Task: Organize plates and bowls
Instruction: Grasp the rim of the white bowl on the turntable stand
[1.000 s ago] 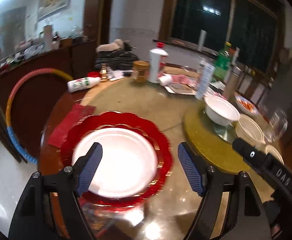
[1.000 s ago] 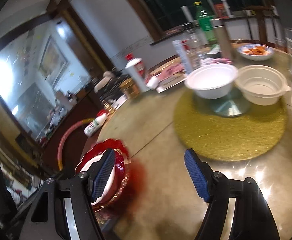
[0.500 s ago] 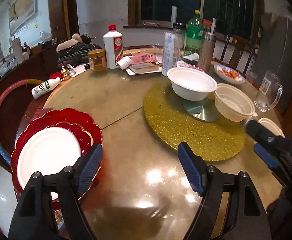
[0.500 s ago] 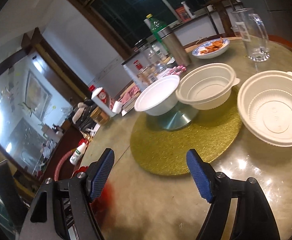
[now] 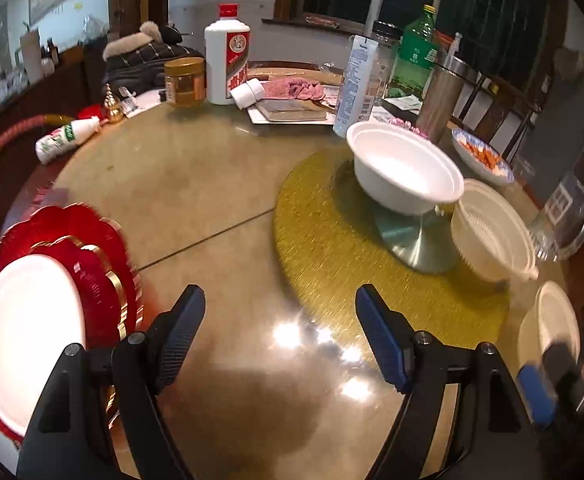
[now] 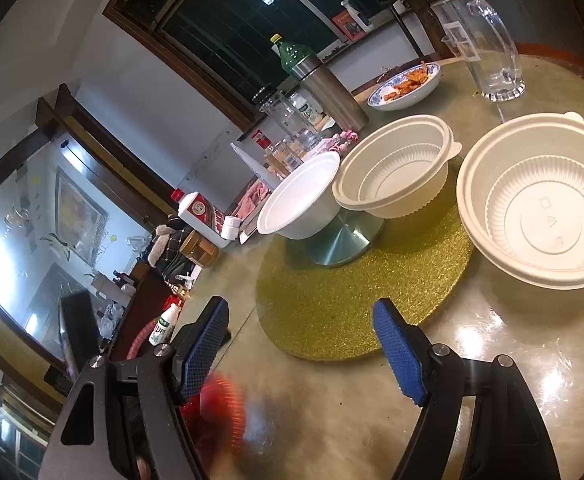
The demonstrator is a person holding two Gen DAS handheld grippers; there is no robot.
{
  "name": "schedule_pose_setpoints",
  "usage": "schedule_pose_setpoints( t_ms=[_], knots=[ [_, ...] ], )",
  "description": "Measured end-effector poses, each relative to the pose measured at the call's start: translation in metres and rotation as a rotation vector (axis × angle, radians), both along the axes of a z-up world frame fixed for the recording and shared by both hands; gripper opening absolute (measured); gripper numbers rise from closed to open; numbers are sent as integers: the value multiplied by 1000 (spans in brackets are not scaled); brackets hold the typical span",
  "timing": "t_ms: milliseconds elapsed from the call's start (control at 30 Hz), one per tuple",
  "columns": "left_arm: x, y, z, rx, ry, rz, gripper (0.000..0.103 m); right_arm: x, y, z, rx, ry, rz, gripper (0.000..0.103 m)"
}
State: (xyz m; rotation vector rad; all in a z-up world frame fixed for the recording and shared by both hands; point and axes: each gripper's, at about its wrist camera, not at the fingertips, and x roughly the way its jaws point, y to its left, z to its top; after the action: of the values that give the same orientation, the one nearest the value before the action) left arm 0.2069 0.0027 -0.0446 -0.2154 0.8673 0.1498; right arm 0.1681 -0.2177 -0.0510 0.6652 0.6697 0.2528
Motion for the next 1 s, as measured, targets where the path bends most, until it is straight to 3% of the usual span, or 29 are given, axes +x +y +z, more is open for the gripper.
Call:
schedule_pose_setpoints(
  t_ms=[233,433,533,700,800,900,967,1000],
  knots=[
    [52,-2,9,-112,50,18,78,-2,-6,-2,28,-3,-29,77],
    [83,-18,5,-97,87,23,78,-4,-14,-1,66,-2,-32,77],
    [95,-18,6,-107,99,29,78,7,-20,6,108,49,22,77],
    [116,-18,6,-110,113,43,78,61,-38,65,71,47,70,77],
    [128,-19,5,-112,124,47,78,106,-37,78,31,86,96,77],
    [138,-16,3,-116,124,66,78,162,-35,71,19,168,124,70],
    [143,-14,0,-116,130,75,78,199,-36,60,9,231,129,48],
    [146,-14,-2,-114,134,79,78,211,-38,54,11,258,128,44]
  ],
)
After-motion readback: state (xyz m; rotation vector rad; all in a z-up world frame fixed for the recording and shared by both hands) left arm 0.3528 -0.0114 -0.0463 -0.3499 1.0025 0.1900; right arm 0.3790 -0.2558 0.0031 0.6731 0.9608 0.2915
